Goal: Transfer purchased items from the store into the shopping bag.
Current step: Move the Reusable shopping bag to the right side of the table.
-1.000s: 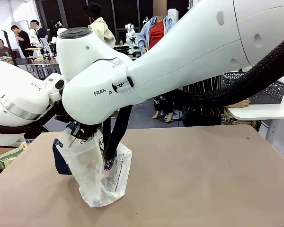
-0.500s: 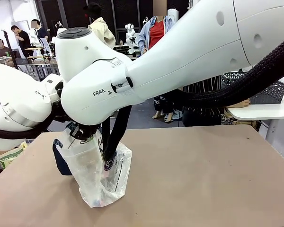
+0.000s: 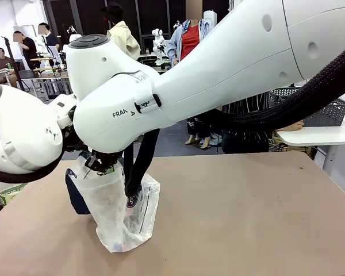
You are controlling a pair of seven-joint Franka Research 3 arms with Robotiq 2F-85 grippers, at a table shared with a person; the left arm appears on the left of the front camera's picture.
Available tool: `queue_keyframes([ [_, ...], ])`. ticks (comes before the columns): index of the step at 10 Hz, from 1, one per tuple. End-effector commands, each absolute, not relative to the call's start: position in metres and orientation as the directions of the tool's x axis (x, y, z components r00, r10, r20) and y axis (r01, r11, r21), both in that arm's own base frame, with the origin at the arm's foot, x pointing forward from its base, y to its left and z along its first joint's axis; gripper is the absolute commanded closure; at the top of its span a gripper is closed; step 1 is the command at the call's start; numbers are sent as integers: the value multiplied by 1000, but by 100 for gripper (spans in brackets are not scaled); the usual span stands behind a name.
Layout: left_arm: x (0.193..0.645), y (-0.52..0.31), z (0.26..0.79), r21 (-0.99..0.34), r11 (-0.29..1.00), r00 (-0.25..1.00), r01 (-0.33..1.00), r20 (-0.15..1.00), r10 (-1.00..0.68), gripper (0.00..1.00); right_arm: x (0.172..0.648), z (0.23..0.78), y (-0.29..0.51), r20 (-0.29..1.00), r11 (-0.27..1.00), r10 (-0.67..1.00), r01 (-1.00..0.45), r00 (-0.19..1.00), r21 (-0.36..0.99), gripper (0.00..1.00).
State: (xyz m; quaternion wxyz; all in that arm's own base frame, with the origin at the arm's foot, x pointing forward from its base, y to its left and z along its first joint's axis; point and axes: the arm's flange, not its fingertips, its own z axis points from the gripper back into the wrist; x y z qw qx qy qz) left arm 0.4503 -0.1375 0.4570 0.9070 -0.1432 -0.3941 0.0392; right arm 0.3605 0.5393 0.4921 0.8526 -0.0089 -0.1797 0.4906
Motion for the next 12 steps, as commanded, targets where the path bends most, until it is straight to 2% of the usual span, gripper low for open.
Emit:
queue_keyframes([
  [1,429,-174,477,-254,967,662,-14,722,199,19,373,488,542,307,538,826,-824,473,-178,100],
  [3,430,-173,476,-229,968,633,-98,737,238,19,372,487,542,305,539,826,-823,474,-181,100],
  [12,453,-162,466,-300,954,741,-19,637,215,19,370,486,543,304,535,829,-824,469,-188,100],
])
